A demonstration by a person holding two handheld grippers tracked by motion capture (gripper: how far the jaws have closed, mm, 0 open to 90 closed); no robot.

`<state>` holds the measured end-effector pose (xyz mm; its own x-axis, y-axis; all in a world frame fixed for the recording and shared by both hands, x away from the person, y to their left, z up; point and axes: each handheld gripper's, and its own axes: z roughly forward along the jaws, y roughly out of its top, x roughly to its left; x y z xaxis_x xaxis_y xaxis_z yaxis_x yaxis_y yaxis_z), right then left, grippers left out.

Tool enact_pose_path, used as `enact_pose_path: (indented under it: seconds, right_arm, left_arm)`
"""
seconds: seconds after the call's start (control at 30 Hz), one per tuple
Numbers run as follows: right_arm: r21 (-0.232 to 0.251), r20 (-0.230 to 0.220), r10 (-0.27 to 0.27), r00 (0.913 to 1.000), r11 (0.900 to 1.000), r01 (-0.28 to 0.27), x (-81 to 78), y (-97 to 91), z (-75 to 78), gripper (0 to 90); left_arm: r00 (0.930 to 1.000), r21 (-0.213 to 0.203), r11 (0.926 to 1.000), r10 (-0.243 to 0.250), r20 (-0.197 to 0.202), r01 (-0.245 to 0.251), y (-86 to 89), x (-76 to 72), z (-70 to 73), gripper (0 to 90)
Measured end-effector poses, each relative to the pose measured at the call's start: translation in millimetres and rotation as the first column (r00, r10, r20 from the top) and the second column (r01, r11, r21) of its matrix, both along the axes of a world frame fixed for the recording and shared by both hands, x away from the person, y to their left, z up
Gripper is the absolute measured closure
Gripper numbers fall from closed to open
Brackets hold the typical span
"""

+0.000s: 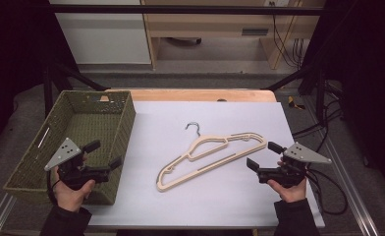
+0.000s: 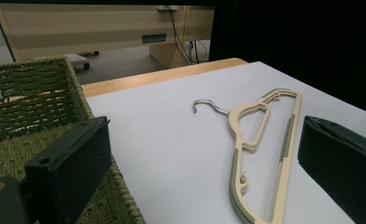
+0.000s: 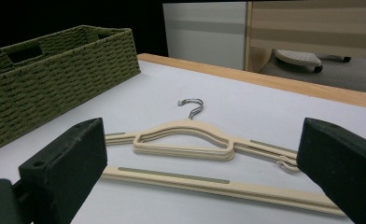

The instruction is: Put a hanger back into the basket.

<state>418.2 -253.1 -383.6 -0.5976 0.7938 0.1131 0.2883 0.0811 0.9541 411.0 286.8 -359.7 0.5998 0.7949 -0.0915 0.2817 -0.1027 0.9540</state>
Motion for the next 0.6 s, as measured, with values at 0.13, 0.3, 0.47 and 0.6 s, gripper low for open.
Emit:
enact_pose_path:
  seconds: [0.13,0.3,0.47,0.6]
  right_arm:
    - [-0.005,-0.002,0.007,1.0,1.0,-0.007,0.3,0.7,-0.5,2.4]
    - [-0.005,-0.005,0.01,0.9999,0.9999,-0.01,1.1,3.8,0.0,2.4]
    - [-0.001,-0.004,0.022,0.9998,0.9998,-0.022,0.7,5.0,2.0,2.4]
    - [-0.005,-0.002,0.026,0.9997,0.9997,-0.026,1.1,4.3,2.4,2.4]
  left_arm:
    - [0.9999,0.014,0.9998,-0.017,0.0,0.017,-6.0,0.8,0.8,3.8]
    - [0.9996,0.027,0.9993,-0.028,-0.001,0.028,-15.2,1.2,3.7,4.1]
    - [0.9988,0.031,0.9983,-0.049,-0.011,0.049,-25.9,2.2,5.4,4.3]
    - [0.997,0.038,0.9964,-0.075,-0.017,0.076,-36.6,5.0,7.1,4.3]
